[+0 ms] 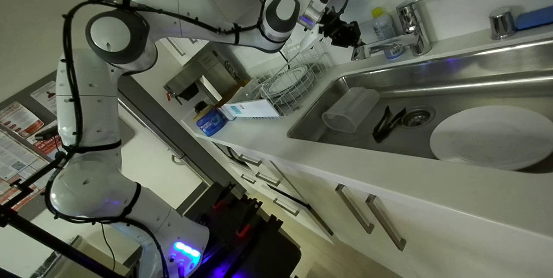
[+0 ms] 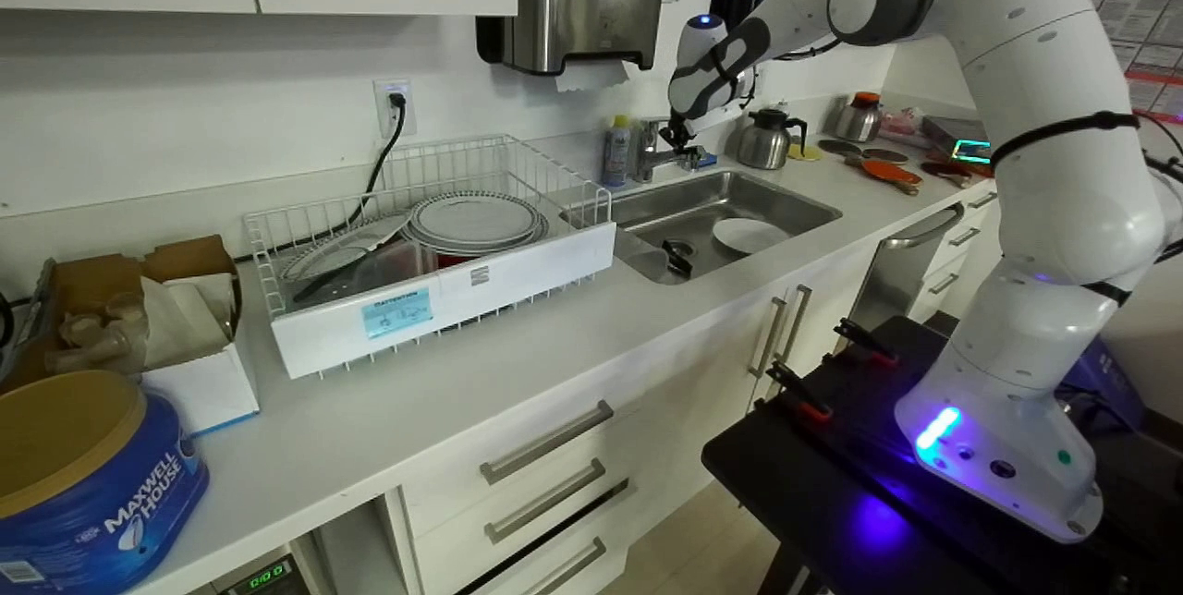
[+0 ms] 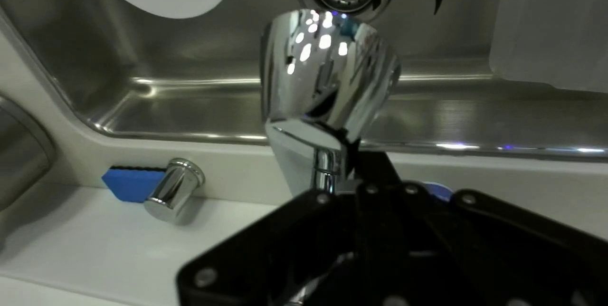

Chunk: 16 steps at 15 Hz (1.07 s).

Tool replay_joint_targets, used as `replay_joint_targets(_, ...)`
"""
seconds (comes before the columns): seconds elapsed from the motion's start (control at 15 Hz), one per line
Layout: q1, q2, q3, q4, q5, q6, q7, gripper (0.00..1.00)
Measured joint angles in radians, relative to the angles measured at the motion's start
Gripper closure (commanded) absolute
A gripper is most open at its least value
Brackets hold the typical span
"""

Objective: Turn the tap nozzle to the right

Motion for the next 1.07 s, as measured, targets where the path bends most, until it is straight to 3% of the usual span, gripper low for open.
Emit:
replay_joint_targets(0.73,-0.003,0.040,-0.166,0.015,-0.068,0.000,0.144,1.00)
replay_joint_targets(1.07,0.005,0.061,-0.188,0.034,-0.077,0.000,0.187,1.00)
